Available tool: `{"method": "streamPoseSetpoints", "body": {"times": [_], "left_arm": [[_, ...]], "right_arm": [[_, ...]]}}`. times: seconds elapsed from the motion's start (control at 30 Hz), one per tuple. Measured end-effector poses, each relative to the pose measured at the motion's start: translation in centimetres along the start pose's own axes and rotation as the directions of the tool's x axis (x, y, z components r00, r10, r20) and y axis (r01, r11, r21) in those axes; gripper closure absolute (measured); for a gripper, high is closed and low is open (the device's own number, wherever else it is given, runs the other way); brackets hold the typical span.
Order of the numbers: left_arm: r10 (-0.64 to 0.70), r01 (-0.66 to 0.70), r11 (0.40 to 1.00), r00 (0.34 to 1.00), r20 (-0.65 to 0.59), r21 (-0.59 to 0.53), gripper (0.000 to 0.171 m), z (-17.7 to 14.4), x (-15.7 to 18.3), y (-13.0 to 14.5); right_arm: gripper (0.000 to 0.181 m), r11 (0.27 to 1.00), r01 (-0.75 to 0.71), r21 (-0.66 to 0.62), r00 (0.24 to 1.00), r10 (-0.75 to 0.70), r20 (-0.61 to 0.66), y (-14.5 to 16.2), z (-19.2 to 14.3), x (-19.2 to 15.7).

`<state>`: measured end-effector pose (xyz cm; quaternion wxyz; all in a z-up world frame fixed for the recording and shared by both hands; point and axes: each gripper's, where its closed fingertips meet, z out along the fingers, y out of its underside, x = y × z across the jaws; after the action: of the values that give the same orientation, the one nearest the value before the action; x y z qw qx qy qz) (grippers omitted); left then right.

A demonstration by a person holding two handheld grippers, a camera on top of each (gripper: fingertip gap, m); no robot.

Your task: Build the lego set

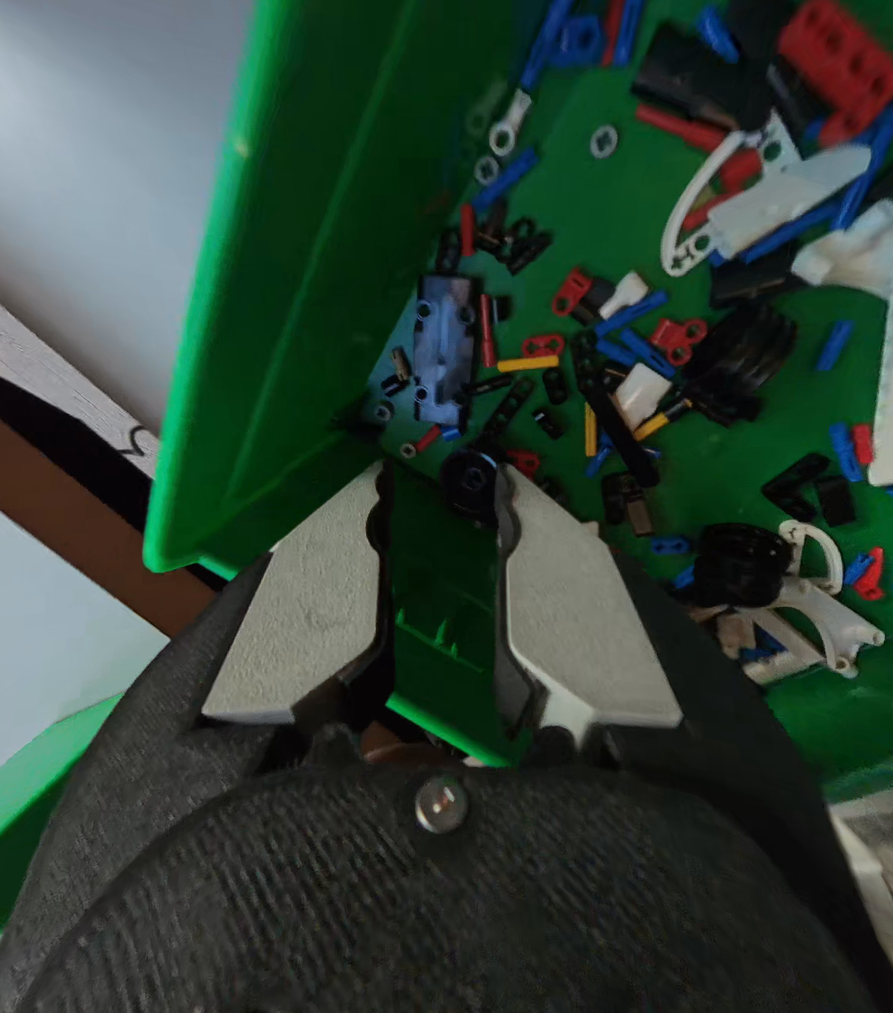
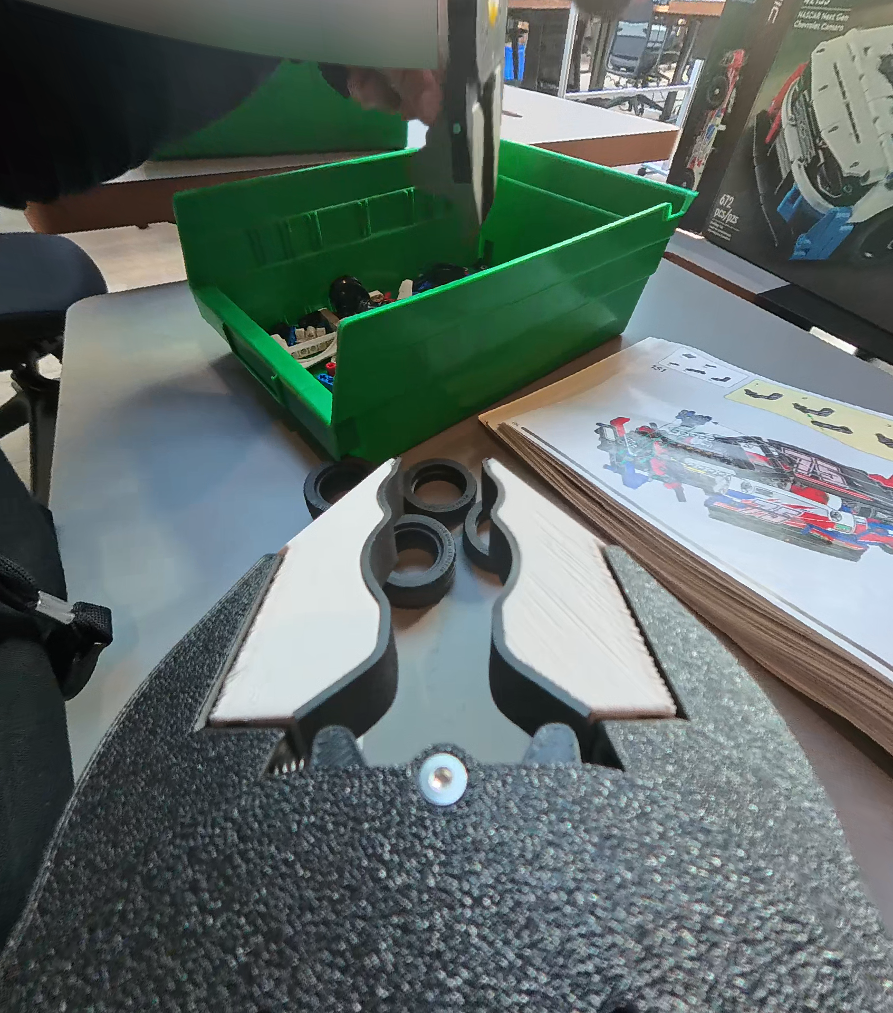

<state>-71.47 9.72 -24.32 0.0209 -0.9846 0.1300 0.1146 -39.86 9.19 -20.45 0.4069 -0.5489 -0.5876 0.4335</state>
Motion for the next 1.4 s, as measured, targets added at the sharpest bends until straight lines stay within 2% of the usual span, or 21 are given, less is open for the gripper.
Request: {"method": "streamPoseSetpoints", "body": {"times": [0.13, 0.2, 0.23, 0.37, 0.43, 0.5, 0.77, 0.93, 1.0, 1.03, 1.07, 1.1, 1.17, 1.4], "left_arm": [[0.144, -0.145, 0.973, 0.989, -0.016, -0.181, 0.137, 2.3, 2.0, 2.3], [0.201, -0.19, 0.959, 0.979, 0.032, -0.211, 0.134, 2.7, 1.6, 2.2], [0.21, -0.196, 0.958, 0.976, 0.047, -0.21, 0.133, 2.7, 1.3, 2.0], [0.214, -0.213, 0.974, 0.977, -0.004, -0.078, 0.161, 1.2, 0.8, 0.1], [0.223, -0.224, 0.974, 0.973, -0.053, -0.025, 0.163, 0.6, 0.9, -0.4], [0.267, -0.267, 0.964, 0.962, -0.052, -0.004, 0.159, 0.5, 0.7, -0.6], [0.421, -0.426, 0.901, 0.904, -0.08, -0.076, 0.154, 2.7, 1.1, 0.5], [0.433, -0.443, 0.893, 0.894, -0.115, -0.082, 0.16, 3.4, 1.6, 0.6], [0.434, -0.445, 0.892, 0.893, -0.118, -0.084, 0.157, 3.6, 1.6, 0.5], [0.433, -0.445, 0.892, 0.893, -0.128, -0.087, 0.164, 3.7, 1.7, 0.6], [0.429, -0.442, 0.894, 0.893, -0.135, -0.08, 0.162, 3.7, 1.8, 0.5], [0.429, -0.441, 0.894, 0.893, -0.136, -0.075, 0.167, 3.7, 1.9, 0.4], [0.435, -0.447, 0.892, 0.89, -0.14, -0.066, 0.162, 3.7, 2.0, 0.3], [0.41, -0.412, 0.911, 0.909, -0.071, -0.022, 0.162, 3.0, 1.6, -0.1]], "right_arm": [[0.154, 1.0, 0.003, 0.007, 1.0, -0.003, -0.003, 0.0, -0.1, 0.0], [0.154, 1.0, 0.002, 0.01, 1.0, -0.002, -0.005, -0.1, -0.3, 0.0], [0.154, 1.0, 0.002, 0.012, 1.0, -0.002, -0.007, -0.1, -0.4, 0.1], [0.154, 1.0, -0.001, 0.017, 1.0, 0.001, -0.016, 0.0, -0.7, 0.2], [0.154, 1.0, -0.008, 0.016, 1.0, 0.008, -0.017, 0.2, -0.8, 0.2], [0.154, 1.0, -0.014, 0.018, 1.0, 0.014, -0.017, 0.3, -0.8, 0.2], [0.155, 1.0, -0.016, 0.025, 1.0, 0.017, -0.016, 0.3, -1.0, 0.3], [0.155, 0.999, -0.022, 0.026, 1.0, 0.022, -0.02, 0.4, -1.1, 0.5], [0.155, 0.999, -0.022, 0.024, 1.0, 0.023, -0.02, 0.4, -1.1, 0.5], [0.155, 0.999, -0.022, 0.024, 1.0, 0.022, -0.021, 0.5, -1.1, 0.5], [0.155, 1.0, -0.022, 0.023, 1.0, 0.022, -0.02, 0.5, -1.1, 0.5], [0.155, 1.0, -0.023, 0.021, 1.0, 0.023, -0.02, 0.5, -1.1, 0.5], [0.155, 1.0, -0.023, 0.02, 1.0, 0.023, -0.02, 0.6, -1.1, 0.5], [0.155, 1.0, -0.025, 0.018, 0.999, 0.025, -0.023, 0.6, -1.1, 0.6]]}}
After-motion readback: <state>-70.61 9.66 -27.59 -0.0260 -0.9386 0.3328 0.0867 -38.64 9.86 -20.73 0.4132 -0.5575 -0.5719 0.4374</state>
